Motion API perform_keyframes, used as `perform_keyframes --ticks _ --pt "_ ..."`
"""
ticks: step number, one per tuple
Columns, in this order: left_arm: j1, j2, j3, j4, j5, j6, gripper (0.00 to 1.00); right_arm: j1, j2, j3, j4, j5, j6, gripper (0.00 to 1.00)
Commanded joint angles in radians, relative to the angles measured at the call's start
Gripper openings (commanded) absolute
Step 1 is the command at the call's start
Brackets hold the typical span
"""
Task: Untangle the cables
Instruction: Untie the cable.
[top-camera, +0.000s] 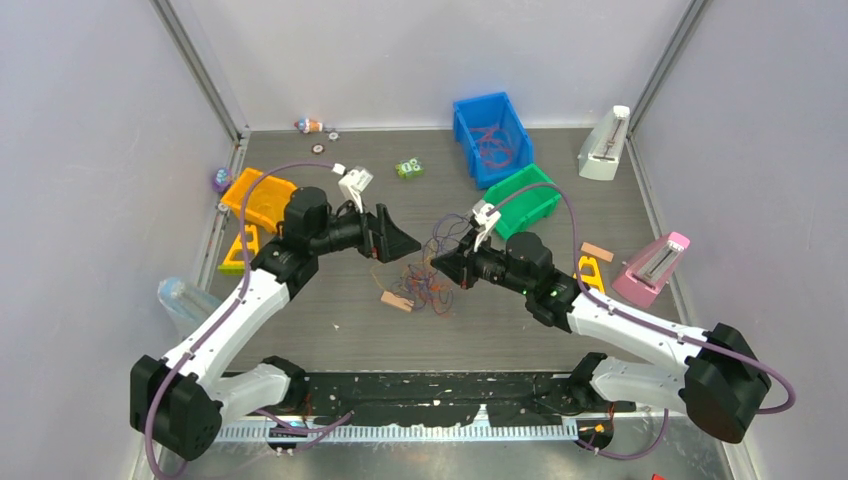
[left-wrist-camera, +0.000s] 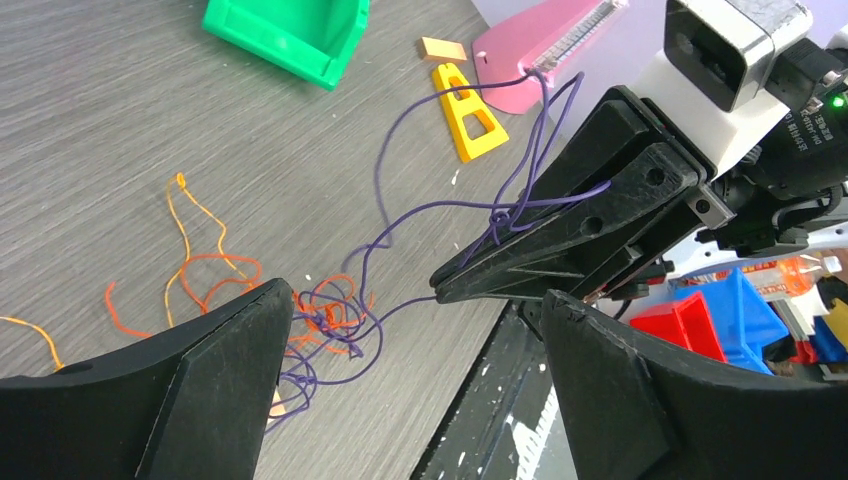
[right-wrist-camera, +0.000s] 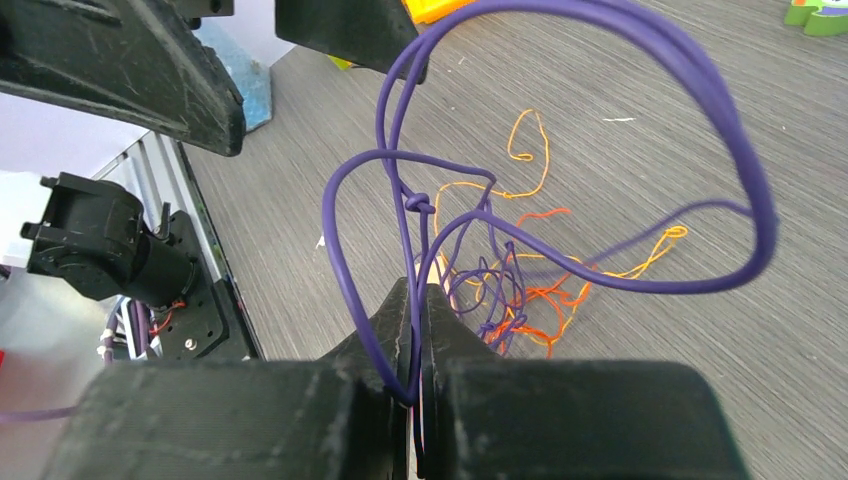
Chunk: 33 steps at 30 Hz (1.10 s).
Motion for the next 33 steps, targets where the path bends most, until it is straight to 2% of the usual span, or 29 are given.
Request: perform_keyframes --ticks 1,12,21,27,33 --pt "-0.001 -0.045 -0.007 0.069 -0.042 0.001 0.94 0.005 -0.019 0.002 0.000 0.039 0.001 0.05" --pt "-0.046 -0.019 -0.006 0.097 -0.011 -0.006 0.91 0.006 0.016 0.026 0.017 -0.027 -0.021 0.05" --pt "-0.052 0.011 0.061 0.012 -0.037 0.028 0.98 0.006 0.012 0.053 -0.005 -0.053 -0.053 0.05" --pt "-0.052 0.042 0.121 -0.148 -0.163 0.029 1.00 0.006 0.017 0.061 -0.006 -0.063 -0.063 0.05" --pt "-0.052 0.073 0.126 -0.137 -0.133 -0.025 1.00 0.005 0.027 0.062 0.003 -0.083 -0.067 0.05"
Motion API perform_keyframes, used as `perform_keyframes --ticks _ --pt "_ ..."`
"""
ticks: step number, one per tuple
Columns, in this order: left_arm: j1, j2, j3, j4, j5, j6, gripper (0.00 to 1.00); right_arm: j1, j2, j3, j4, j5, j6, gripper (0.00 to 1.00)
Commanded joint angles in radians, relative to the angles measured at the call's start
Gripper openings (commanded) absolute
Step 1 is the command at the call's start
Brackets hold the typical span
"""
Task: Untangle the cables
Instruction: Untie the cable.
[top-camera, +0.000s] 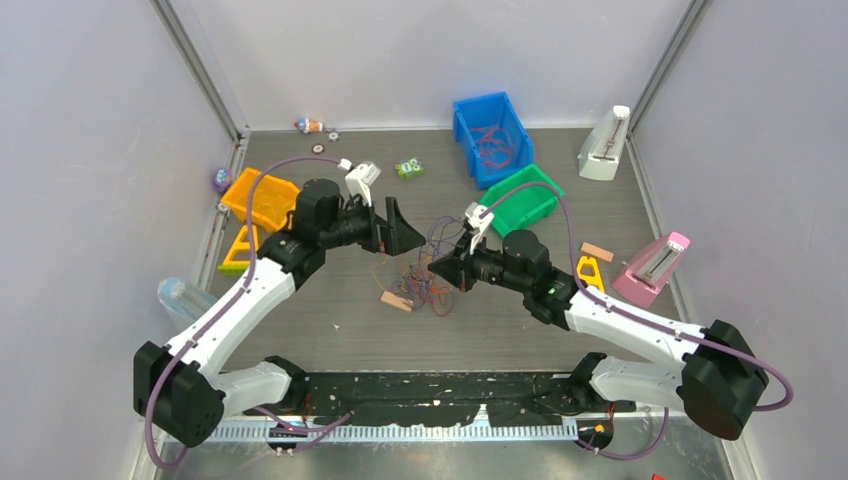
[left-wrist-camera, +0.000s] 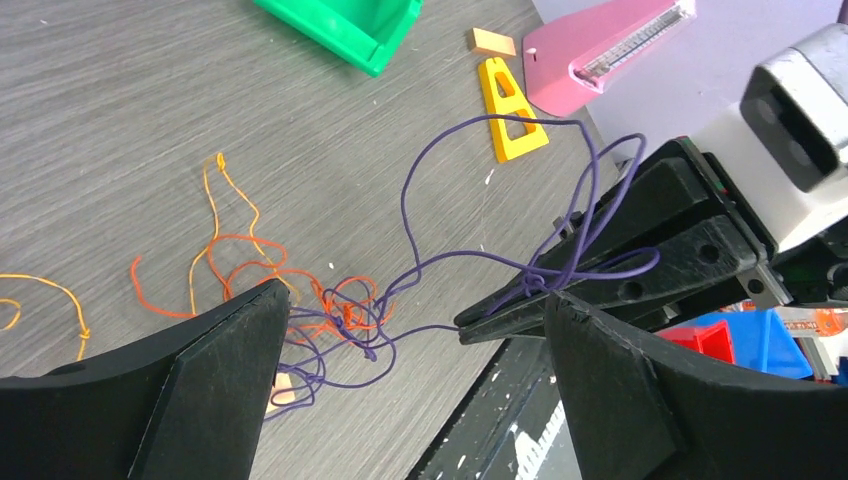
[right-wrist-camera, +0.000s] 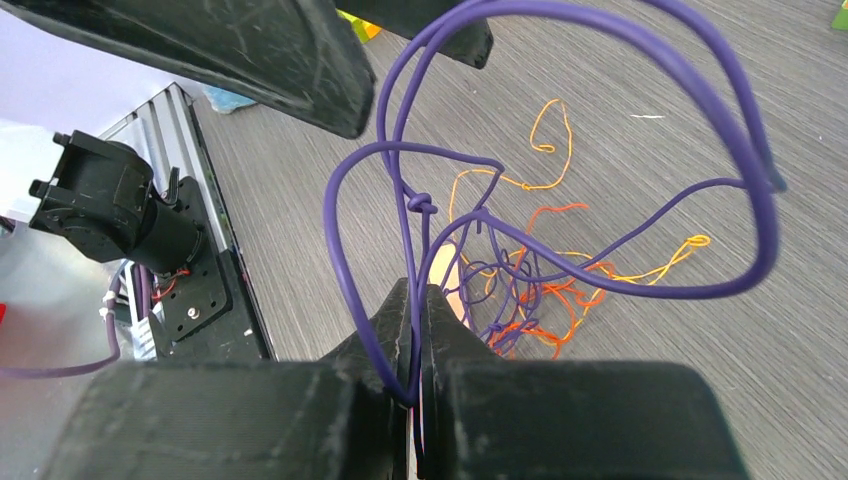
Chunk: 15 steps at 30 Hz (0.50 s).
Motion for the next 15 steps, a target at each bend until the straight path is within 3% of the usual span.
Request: perform_keyframes --ticks 1,15 --pt "-0.004 0.030 0.042 -0.003 0.025 -0.035 0.98 0.005 0.008 0.042 0.040 -0.029 -0.015 0.05" --pt "-0.015 0.137 0.015 0.154 0.219 -0.079 0.67 0.006 0.011 0.045 0.054 -0.067 -0.009 0.05"
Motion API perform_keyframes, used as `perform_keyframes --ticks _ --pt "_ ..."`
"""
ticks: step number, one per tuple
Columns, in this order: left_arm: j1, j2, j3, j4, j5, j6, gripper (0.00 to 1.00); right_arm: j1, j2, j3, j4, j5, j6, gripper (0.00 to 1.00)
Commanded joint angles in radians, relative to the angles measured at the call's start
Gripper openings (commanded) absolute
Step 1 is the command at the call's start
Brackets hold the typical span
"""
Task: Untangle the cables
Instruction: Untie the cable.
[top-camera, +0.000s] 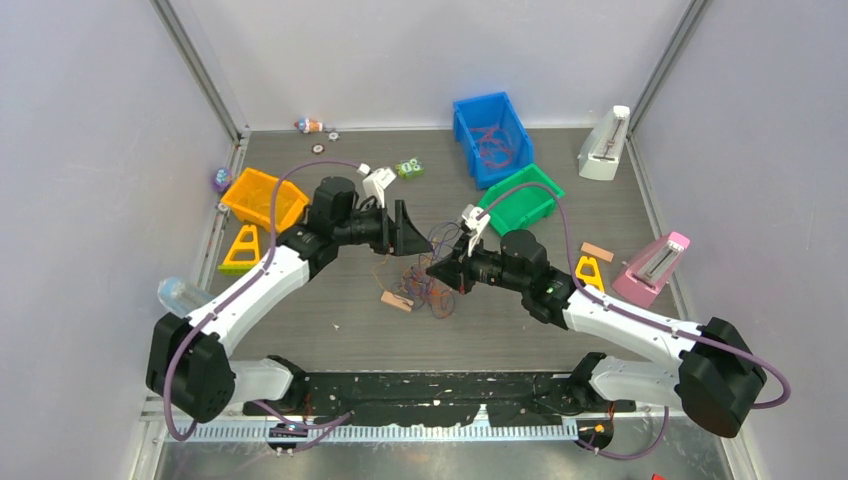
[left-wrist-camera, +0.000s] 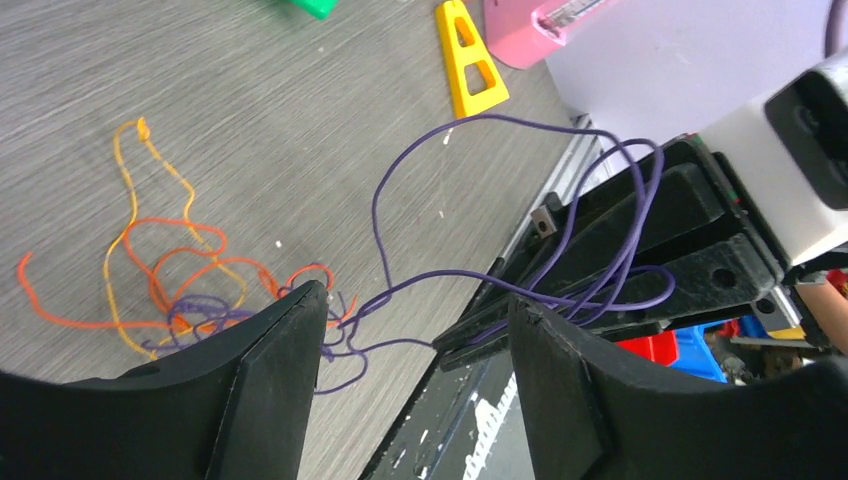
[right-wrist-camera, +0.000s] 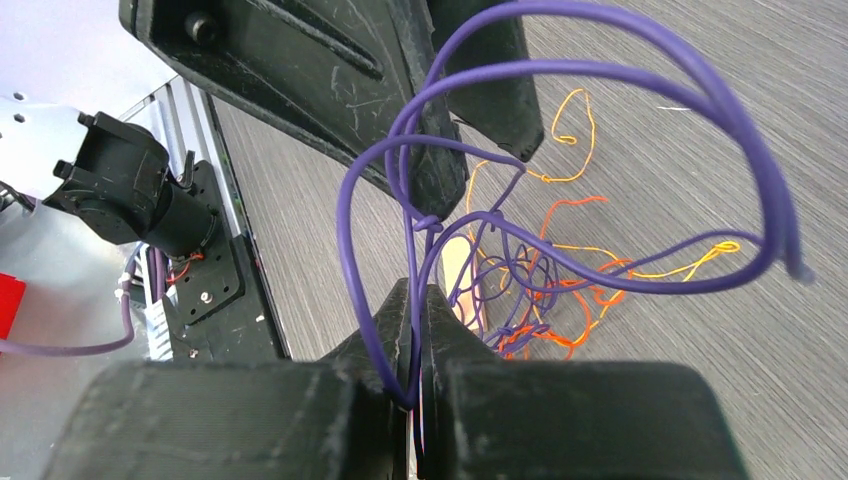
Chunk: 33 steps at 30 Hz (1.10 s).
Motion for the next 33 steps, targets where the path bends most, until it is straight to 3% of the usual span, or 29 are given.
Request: perform_keyframes --ticks 1,3,5,8,13,15,20,23,26,29,33 --pt "-0.006 0.018 -0.018 0.215 0.143 -0.030 0.66 0.006 -0.005 0.045 0.058 -0.019 0.001 0.05" --pt "-0.006 0.027 -0.086 0.422 0.210 -0.086 0.65 0.005 -0.002 0.041 0.068 -0.019 0.015 0.05" --pt "-0.006 0.033 -0.124 0.553 0.233 -0.111 0.58 0.003 0.001 0.041 0.077 -0.023 0.030 0.05" --pt "-0.006 0.055 -0.126 0.567 0.233 -0.079 0.54 0.004 0.000 0.038 0.089 -0.034 0.048 0.06" --pt "-0.006 0.057 -0.160 0.570 0.200 0.020 0.75 0.003 -0.003 0.036 0.115 -0.037 0.078 0.05" --pt "-0.006 0.056 -0.165 0.575 0.208 0.041 0.67 0.000 0.001 0.041 0.117 -0.038 0.086 0.05" --pt "-0.007 0.072 -0.157 0.581 0.233 0.035 0.16 -0.010 0.004 0.049 0.117 -0.035 0.104 0.05" --pt "-0.006 0.042 -0.184 0.576 0.183 0.059 0.00 -0.017 -0.010 0.052 0.089 0.037 0.096 0.05" --pt "-0.001 -0.022 -0.194 0.484 0.053 0.112 0.00 -0.019 -0.016 0.062 -0.025 0.201 0.071 0.05" --pt "0.011 -0.069 -0.183 0.382 -0.061 0.158 0.00 -0.038 -0.017 0.087 -0.156 0.489 0.082 0.05" --pt "0.019 -0.131 -0.165 0.288 -0.173 0.193 0.00 -0.104 -0.030 0.097 -0.234 0.541 0.091 0.05"
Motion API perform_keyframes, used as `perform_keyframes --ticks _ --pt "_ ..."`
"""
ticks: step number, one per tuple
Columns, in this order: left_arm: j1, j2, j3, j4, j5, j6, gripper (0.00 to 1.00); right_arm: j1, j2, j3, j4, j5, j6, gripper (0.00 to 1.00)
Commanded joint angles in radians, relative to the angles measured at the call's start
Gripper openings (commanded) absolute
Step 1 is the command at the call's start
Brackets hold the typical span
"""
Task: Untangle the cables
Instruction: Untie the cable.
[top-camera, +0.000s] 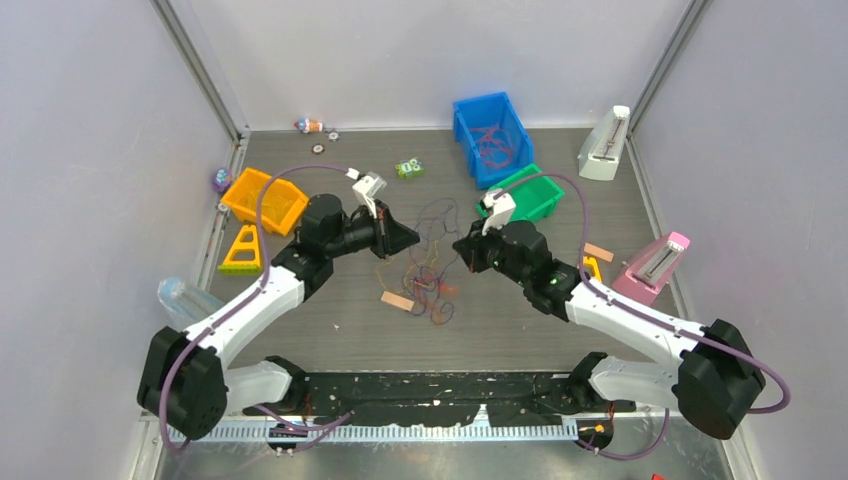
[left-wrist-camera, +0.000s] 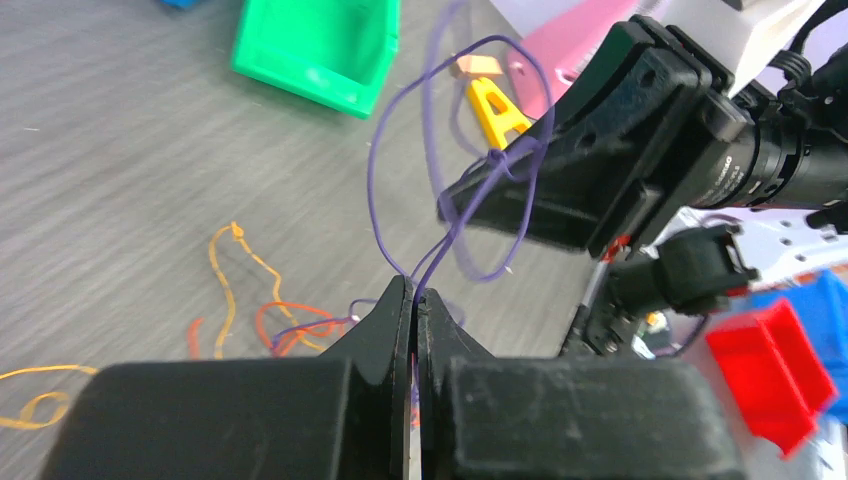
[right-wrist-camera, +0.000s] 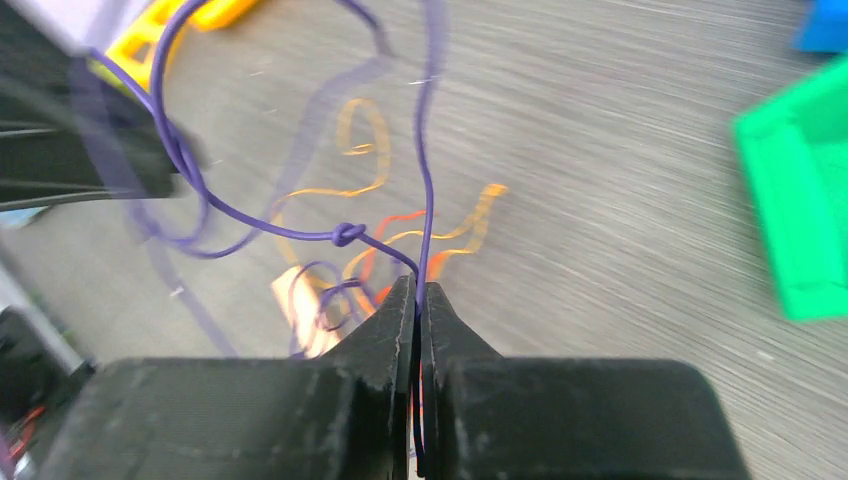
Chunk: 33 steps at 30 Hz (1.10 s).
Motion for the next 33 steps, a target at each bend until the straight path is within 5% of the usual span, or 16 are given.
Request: perform_keyframes --ticks 1,12,17,21,28,31,33 --pt "0.010 -0.090 0.035 -0.122 -0.194 0.079 0.00 -0.075 -0.043 0.053 -0.098 0.199 0.009 0.05" --pt "0.069 -0.263 0.069 -0.394 -0.652 0.072 0.00 -0.166 -0.055 0.142 -0.257 0.406 0.108 0.05" --pt "0.231 -0.335 0.112 -0.443 -0.568 0.045 0.00 -0.192 -0.081 0.200 -0.268 0.453 0.081 0.05" --pt "0.255 -0.359 0.218 -0.497 -0.592 0.128 0.00 -0.194 -0.087 0.274 -0.276 0.396 0.040 0.05" --pt "0.360 -0.398 0.322 -0.635 -0.754 0.222 0.00 -0.233 -0.102 0.364 -0.442 0.717 0.114 0.05" --pt "0.361 -0.404 0.365 -0.649 -0.789 0.260 0.00 -0.240 -0.126 0.373 -0.432 0.686 0.094 0.05" --pt "0.361 -0.400 0.377 -0.619 -0.713 0.252 0.00 -0.240 -0.140 0.383 -0.370 0.441 0.021 0.05"
